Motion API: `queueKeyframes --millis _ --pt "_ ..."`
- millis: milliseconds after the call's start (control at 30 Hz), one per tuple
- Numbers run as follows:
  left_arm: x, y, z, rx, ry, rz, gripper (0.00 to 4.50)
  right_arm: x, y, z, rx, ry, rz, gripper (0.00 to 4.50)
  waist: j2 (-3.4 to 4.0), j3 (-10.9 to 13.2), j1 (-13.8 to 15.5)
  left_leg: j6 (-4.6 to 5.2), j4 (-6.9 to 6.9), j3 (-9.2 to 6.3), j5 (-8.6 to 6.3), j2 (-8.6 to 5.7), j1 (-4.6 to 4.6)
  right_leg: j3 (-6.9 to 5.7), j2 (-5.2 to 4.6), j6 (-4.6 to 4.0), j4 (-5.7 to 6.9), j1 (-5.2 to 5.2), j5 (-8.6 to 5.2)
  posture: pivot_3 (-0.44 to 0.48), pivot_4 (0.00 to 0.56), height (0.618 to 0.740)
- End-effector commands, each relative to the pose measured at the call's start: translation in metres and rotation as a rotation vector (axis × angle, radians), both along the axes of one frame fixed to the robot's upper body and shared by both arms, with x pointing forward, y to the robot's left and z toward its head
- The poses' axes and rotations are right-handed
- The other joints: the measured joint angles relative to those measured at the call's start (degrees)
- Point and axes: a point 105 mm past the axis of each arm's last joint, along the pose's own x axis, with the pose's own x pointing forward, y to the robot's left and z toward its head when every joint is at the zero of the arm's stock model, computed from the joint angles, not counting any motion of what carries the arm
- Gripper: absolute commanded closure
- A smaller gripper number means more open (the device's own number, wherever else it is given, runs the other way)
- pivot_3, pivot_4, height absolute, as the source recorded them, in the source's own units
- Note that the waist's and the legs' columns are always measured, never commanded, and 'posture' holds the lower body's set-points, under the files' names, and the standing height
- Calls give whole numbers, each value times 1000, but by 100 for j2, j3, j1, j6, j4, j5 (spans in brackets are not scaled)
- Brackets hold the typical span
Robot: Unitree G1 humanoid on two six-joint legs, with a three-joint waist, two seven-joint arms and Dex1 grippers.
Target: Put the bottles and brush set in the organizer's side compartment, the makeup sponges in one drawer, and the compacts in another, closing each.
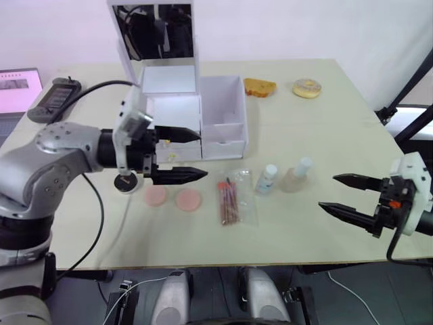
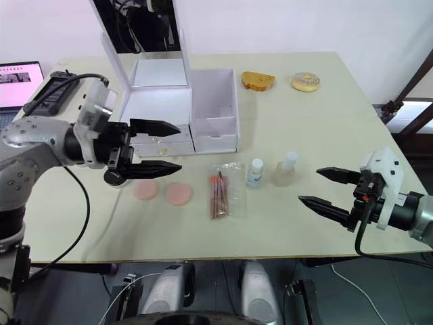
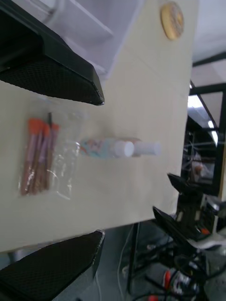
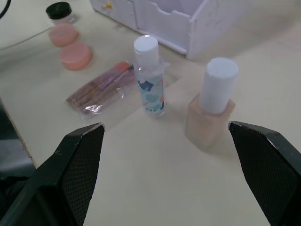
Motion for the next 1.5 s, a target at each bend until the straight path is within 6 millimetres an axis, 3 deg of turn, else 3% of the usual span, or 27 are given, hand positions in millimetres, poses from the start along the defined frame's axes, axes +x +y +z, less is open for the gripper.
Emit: queueKeyframes --millis 33,400,567,833,933,1067,1133,1300,1500 --pt "-6 -9 5 26 -10 -60 0 -6 3 10 -20 -52 -39 42 -6 3 4 0 2 1 0 -1 -1 4 1 0 -3 3 0 0 150 740" --pt "-10 -21 8 36 -34 -76 0 23 9 6 8 -131 -133 42 -35 20 6 0 -4 1 0 -1 -3 16 9 0 -12 3 1 0 150 740" --pt "1 -9 3 0 -59 34 0 49 19 -12 28 -106 -116 42 -36 20 -27 11 -5 1 -6 -1 0 23 16 -1 -13 3 1 0 150 740" --pt "-3 -2 -5 -6 -56 81 0 68 21 -15 41 -103 -99 42 -36 23 9 14 -7 -9 -8 1 -9 29 29 -3 -8 -2 2 0 150 740" --pt "-5 -2 -5 -8 -54 86 0 71 23 -17 33 -90 -85 871 -36 23 9 15 -6 -8 -8 0 -10 32 30 -3 -8 -2 2 0 150 740" --pt "-5 -2 -3 -13 -58 97 0 74 23 -26 -9 -68 -67 2899 -36 23 5 15 -6 -11 -8 3 -8 34 36 -3 -6 -2 2 0 150 740" --pt "-5 -1 -3 -13 -61 100 0 76 21 -27 -25 -73 -75 3698 -36 23 0 15 -5 -10 -8 3 -8 36 37 -3 -6 -2 2 0 150 740" --pt "-5 0 0 -12 -68 103 0 78 21 -18 -22 -101 -67 3688 -36 23 1 15 -3 -10 -8 3 -7 40 40 -3 -6 -2 2 0 150 740" --pt "-1 7 -1 -6 -70 129 0 77 27 10 -3 -148 -1 3688 -34 24 -7 15 -4 -9 -8 3 -7 44 42 -3 -5 -3 3 0 150 740"
